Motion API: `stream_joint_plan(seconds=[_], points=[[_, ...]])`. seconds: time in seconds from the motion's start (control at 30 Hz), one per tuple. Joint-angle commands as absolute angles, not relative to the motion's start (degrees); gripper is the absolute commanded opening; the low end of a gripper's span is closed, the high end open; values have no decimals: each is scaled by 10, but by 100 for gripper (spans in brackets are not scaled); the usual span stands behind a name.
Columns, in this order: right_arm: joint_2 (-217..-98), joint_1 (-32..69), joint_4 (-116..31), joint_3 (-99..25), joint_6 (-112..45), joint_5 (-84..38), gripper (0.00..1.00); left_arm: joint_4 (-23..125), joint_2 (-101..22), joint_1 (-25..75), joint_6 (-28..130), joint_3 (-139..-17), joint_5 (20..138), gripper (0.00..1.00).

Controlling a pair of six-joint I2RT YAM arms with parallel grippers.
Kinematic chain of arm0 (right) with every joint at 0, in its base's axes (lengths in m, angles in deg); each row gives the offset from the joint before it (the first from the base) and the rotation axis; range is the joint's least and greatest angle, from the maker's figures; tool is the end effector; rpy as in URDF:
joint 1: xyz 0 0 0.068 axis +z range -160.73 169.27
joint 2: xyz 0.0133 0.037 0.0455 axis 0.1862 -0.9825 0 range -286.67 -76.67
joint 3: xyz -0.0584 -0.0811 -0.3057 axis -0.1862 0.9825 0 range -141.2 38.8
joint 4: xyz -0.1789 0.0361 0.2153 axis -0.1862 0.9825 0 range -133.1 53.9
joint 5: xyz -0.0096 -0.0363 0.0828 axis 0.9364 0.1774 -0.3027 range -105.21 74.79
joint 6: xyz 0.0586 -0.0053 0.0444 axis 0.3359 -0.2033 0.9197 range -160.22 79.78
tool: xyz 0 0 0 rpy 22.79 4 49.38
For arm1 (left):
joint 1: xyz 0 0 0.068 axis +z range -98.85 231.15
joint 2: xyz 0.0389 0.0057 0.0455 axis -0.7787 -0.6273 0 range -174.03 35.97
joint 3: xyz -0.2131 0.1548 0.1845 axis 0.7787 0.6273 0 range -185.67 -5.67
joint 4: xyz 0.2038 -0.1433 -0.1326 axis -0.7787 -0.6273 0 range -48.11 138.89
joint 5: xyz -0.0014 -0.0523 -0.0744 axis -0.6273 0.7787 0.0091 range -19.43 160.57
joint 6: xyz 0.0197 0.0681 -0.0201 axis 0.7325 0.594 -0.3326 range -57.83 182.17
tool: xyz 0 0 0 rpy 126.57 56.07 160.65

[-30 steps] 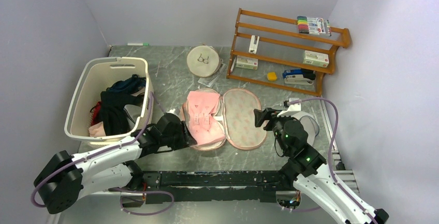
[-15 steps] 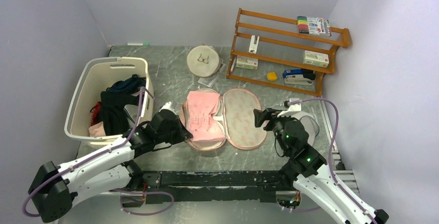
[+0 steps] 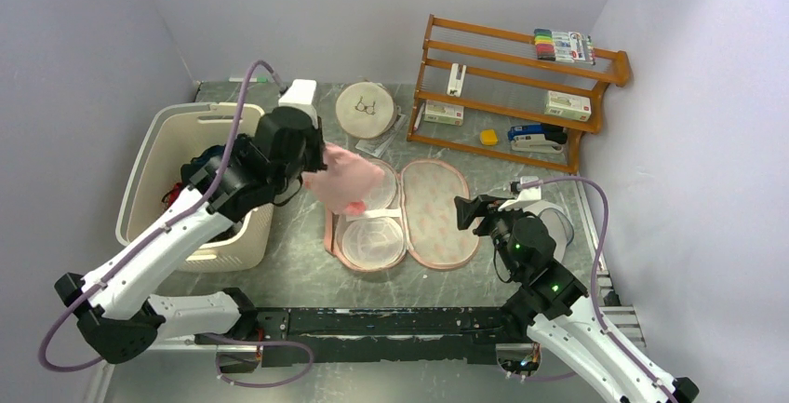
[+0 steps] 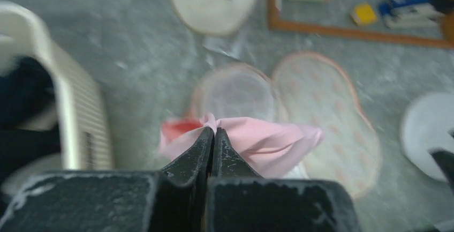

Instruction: Unzip the laundry bag and remove the bra

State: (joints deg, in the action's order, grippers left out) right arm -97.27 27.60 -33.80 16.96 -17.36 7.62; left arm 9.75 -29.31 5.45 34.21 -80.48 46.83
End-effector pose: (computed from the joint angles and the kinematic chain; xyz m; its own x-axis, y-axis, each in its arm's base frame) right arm 0.1098 0.0564 0.2716 -0.2062 0.2933 -0.9335 -0.2064 0.9195 0.3345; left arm 0.1961 -0.1655 0.4379 -0.4972 -0.1050 -0.8613 0.2009 0.9517 -0.2320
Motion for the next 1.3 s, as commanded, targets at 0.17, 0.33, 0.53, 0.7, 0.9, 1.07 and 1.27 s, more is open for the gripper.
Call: stream_joint_plan(seconds=[0.17,0.33,0.53,0.7,0.9,1.07,1.27], points=[[-957,277,-353,175,-178,73,72,182,-266,61,684,-888,238,7],[-967,277,-355,173,-179,67,72,306,-254,63,785,-909,193,7],[-971,277,-357,173,-178,63,72,357,-285,194,792,-931,251,7],[-961,277,-355,175,-176,62,72,331,-298,300,730,-910,264,7],[-956,277,-357,178,-177,59,72,311,-219,411,578,-750,321,7],[-971,277,-361,177,-176,52,72,261,-178,417,478,-636,361,7],[-983,277,-365,175,-180,57,72,212,-146,417,449,-571,323,7]])
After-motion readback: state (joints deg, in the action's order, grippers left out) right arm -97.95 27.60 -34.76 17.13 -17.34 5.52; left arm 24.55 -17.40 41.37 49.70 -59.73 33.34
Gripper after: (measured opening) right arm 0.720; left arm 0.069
